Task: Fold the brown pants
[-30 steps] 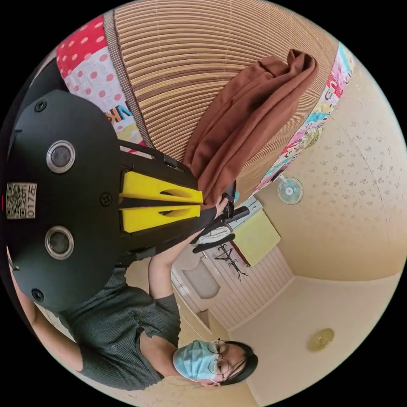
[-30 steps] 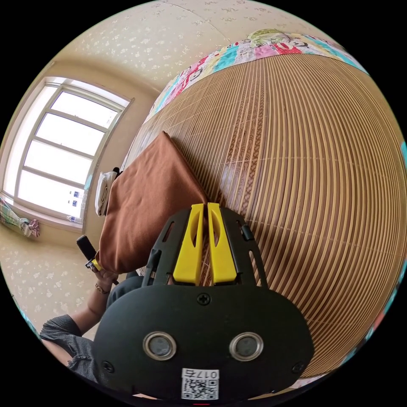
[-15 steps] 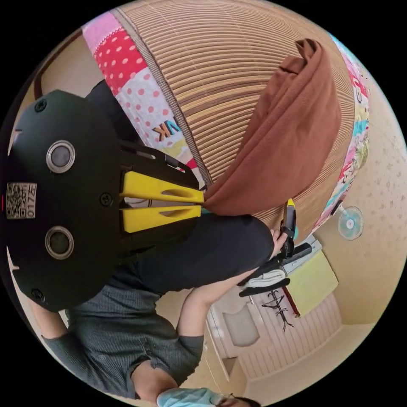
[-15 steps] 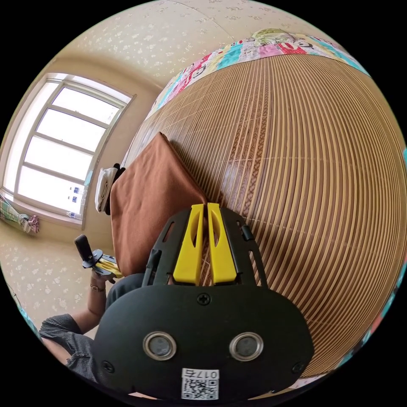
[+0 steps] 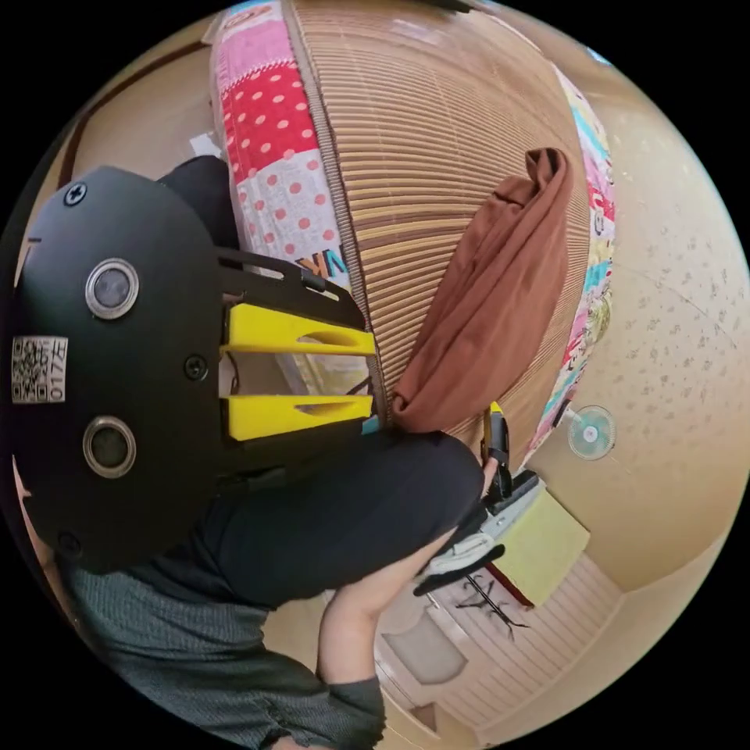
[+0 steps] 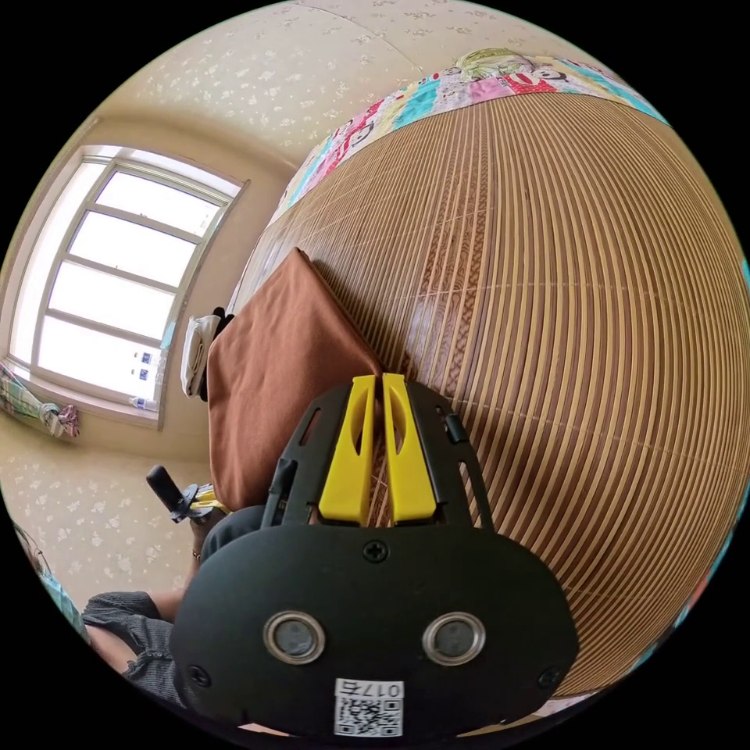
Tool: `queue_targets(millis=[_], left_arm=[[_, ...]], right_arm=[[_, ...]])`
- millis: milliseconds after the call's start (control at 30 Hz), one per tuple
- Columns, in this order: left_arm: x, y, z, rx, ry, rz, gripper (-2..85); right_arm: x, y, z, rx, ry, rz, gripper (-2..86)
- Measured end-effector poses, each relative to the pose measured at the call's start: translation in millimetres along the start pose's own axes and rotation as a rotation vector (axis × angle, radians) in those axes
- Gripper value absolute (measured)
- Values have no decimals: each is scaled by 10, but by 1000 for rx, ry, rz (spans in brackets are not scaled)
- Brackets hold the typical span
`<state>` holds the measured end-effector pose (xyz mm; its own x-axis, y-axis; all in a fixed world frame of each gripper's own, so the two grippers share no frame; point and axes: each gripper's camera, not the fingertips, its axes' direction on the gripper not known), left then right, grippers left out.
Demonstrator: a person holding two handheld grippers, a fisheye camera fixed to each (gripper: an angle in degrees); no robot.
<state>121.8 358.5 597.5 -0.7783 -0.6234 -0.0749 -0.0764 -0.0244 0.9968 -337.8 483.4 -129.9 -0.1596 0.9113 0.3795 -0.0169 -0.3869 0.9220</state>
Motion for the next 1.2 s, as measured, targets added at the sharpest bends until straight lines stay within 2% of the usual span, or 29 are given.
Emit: queue_targets(millis=[100,200,333,467,567,767,967,1100,1200], left_arm=[[353,68,240,-2,-220,147,89],[594,122,363,49,-276,248,80],[829,140,522,25,-338,357,79],[704,14,259,167,-146,289,53],[541,-226,260,165,-28,250,47],[775,-439,553,41,-142,391,49],[477,-360,501,47,4,276,51],[433,-264,437,100,28,197,52],[444,-225,370,122,29,157,52]], right_arm=[[60,-18,1,-1,1,-2,24],[146,-23,5,2,-8,3,25],[278,-22,22,4,-21,10,26],[384,-11,52,8,-23,17,26],[461,15,80,15,-15,19,26],[695,107,157,32,-28,34,27],[900,292,205,61,-42,49,34],[644,657,-64,239,-13,-77,43],[139,902,-146,230,-9,-296,65]])
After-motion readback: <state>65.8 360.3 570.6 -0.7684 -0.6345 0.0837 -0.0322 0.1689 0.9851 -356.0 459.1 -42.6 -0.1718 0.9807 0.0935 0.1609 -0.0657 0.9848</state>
